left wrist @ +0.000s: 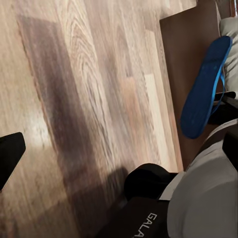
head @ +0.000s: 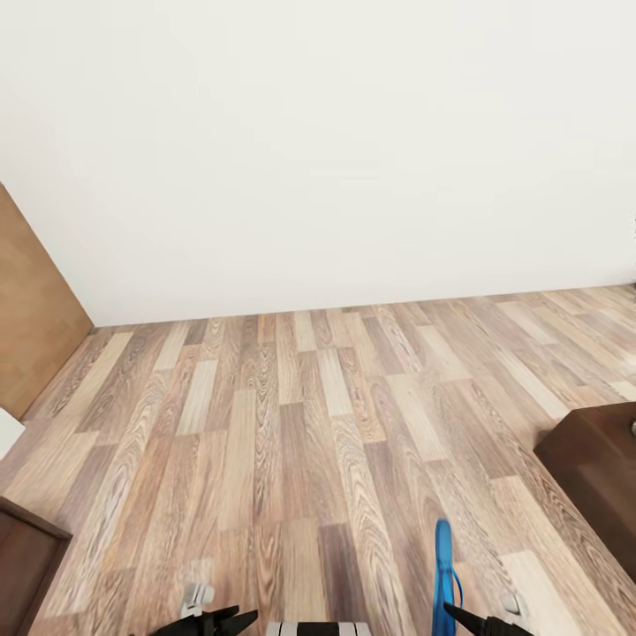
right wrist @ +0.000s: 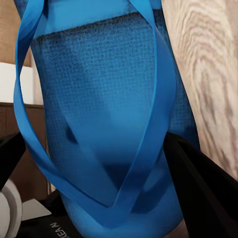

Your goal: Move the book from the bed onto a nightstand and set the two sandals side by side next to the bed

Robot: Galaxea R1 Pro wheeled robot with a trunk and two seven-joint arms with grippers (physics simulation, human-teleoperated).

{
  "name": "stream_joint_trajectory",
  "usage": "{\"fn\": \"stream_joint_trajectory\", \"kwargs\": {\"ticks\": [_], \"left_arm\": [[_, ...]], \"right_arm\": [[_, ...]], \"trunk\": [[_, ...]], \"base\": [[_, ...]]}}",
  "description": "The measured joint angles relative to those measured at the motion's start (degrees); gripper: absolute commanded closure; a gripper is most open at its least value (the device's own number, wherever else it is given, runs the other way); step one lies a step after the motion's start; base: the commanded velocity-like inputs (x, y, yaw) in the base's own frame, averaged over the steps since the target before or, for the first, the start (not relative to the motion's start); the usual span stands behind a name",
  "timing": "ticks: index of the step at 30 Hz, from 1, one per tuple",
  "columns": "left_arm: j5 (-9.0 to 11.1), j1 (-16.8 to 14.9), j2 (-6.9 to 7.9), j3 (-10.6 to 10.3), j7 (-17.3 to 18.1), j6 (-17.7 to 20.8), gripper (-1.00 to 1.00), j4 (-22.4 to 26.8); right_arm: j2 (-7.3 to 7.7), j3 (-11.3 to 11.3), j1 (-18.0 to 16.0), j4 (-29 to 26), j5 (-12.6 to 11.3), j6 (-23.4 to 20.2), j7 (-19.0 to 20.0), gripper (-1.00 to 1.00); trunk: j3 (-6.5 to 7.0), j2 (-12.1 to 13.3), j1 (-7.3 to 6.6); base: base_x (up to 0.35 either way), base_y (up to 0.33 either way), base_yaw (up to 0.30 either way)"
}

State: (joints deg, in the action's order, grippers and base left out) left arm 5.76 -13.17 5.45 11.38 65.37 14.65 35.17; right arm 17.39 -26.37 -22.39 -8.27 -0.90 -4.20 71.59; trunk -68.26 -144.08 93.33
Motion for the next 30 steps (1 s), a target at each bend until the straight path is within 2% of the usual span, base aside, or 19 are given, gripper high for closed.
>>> {"fn": "stream_joint_trajectory", "kwargs": {"ticks": [30], "left_arm": [[0.0,0.0,0.09,-0.2,-0.1,0.0,-1.00,0.0]], "right_arm": [[0.00,0.0,0.0,0.0,0.0,0.1,-0.1,1.00]], "trunk": [[6.65,0.4,-0.77]], "base": [[0.000,0.000,0.000]]}}
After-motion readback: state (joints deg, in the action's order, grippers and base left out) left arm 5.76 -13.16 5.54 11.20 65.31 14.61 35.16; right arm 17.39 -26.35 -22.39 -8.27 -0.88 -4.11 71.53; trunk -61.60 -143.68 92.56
